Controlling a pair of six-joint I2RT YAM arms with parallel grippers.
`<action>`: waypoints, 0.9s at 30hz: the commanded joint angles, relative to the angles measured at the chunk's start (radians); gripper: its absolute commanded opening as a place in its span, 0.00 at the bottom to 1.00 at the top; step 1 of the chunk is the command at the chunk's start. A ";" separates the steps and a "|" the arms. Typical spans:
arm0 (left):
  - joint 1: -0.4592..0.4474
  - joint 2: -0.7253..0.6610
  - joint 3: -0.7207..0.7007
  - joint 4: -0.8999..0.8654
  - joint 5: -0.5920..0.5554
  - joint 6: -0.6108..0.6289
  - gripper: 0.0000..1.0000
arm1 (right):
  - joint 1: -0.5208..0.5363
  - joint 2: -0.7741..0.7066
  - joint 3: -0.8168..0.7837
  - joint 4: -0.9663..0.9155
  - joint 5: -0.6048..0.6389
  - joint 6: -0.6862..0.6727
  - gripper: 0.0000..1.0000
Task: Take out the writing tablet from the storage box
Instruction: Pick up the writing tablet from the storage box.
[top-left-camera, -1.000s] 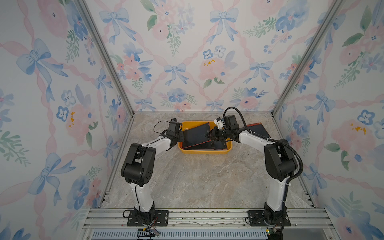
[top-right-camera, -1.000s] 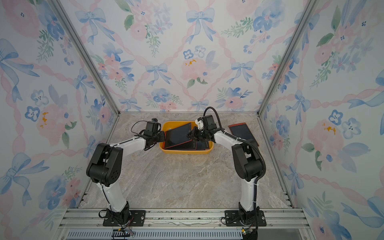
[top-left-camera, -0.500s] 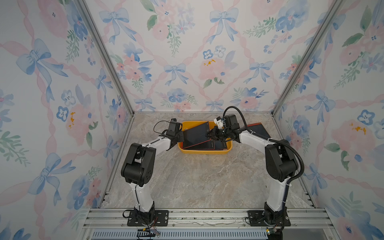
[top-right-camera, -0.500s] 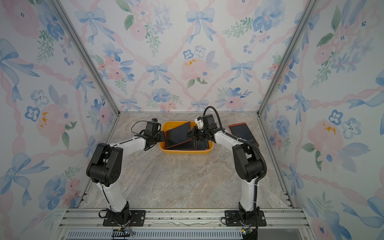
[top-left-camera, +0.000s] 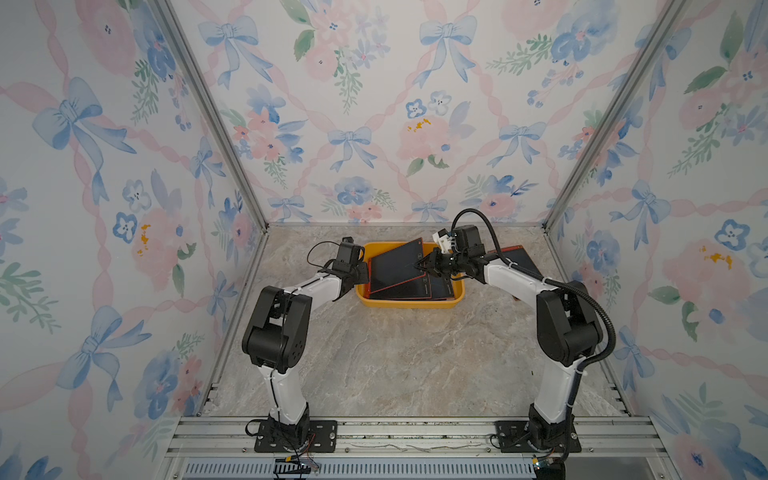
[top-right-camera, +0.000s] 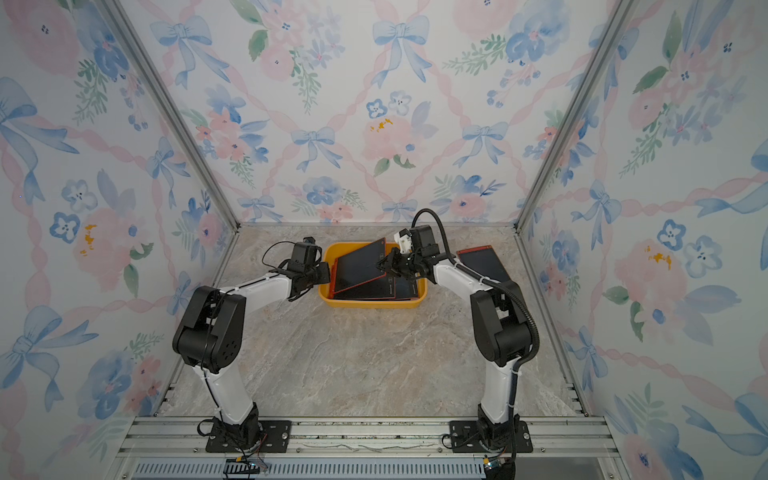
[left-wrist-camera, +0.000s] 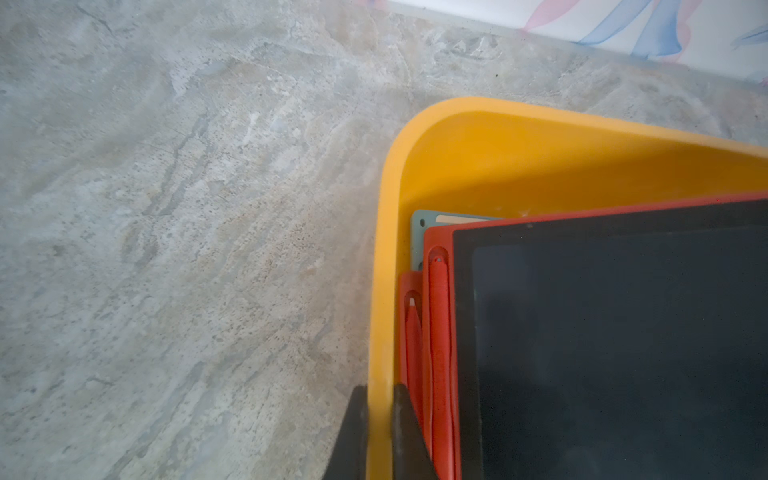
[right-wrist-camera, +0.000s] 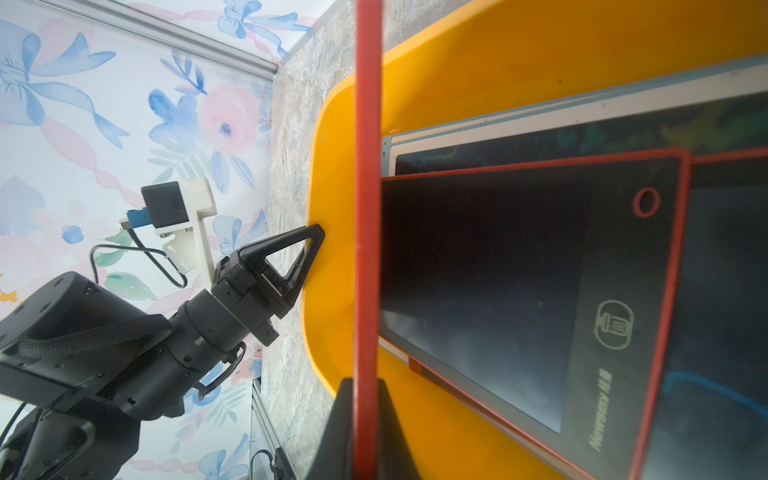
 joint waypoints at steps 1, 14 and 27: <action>-0.007 0.014 -0.035 -0.064 0.046 -0.032 0.00 | -0.016 -0.026 -0.016 0.011 0.005 0.003 0.02; -0.007 0.016 -0.034 -0.064 0.043 -0.038 0.00 | -0.057 -0.087 -0.053 0.020 0.003 0.006 0.01; -0.007 0.012 -0.034 -0.064 0.041 -0.036 0.00 | -0.116 -0.182 -0.120 0.050 -0.022 0.039 0.01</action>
